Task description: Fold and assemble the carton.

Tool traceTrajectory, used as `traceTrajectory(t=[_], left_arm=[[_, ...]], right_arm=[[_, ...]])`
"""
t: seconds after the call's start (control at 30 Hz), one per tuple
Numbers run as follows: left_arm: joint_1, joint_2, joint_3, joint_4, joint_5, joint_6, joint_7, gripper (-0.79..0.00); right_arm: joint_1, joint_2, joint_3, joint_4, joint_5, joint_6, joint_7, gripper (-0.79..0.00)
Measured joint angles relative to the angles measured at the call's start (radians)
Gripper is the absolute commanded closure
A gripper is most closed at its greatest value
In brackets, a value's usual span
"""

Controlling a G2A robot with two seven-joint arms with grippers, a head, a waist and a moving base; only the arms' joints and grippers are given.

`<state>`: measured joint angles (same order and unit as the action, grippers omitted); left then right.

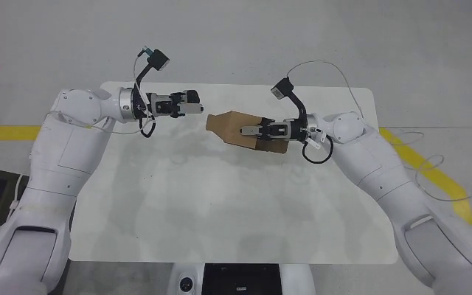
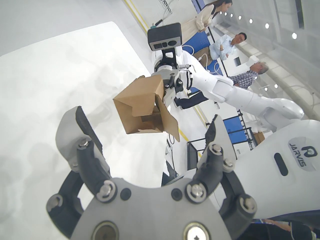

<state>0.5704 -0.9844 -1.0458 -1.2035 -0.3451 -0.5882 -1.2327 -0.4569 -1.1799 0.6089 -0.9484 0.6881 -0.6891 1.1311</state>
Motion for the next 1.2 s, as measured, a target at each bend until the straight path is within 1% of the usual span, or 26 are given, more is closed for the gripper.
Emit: traceTrajectory(t=[0.07,0.2,0.33,0.47,0.63,0.87,1.2], left_arm=[[0.006,0.003,0.014,-0.035,0.049,-0.016,0.017,-0.785],[0.005,0.009,0.036,-0.068,0.153,-0.033,0.034,-0.785],[0.0,0.01,0.044,-0.057,0.212,-0.042,0.06,-0.785],[-0.006,0.008,0.044,-0.033,0.242,-0.01,0.103,-0.785],[-0.011,0.007,0.039,-0.009,0.26,0.029,0.146,-0.785],[-0.009,0.008,0.041,0.009,0.275,0.043,0.146,-0.785],[0.0,0.006,0.042,-0.012,0.242,0.043,0.151,-0.785]], right_arm=[[0.003,-0.002,0.001,0.008,-0.006,-0.004,-0.004,0.0],[0.009,-0.005,0.001,0.018,-0.015,-0.01,-0.01,0.0],[0.01,-0.006,0.003,0.015,-0.017,-0.015,-0.015,0.0],[0.008,-0.006,0.007,0.003,-0.013,-0.018,-0.018,0.0],[0.005,-0.003,0.013,-0.013,-0.01,-0.016,-0.016,0.0],[0.006,0.001,0.02,-0.053,0.011,-0.013,-0.013,0.0],[0.005,0.006,0.021,-0.103,0.042,0.004,0.004,0.0]])
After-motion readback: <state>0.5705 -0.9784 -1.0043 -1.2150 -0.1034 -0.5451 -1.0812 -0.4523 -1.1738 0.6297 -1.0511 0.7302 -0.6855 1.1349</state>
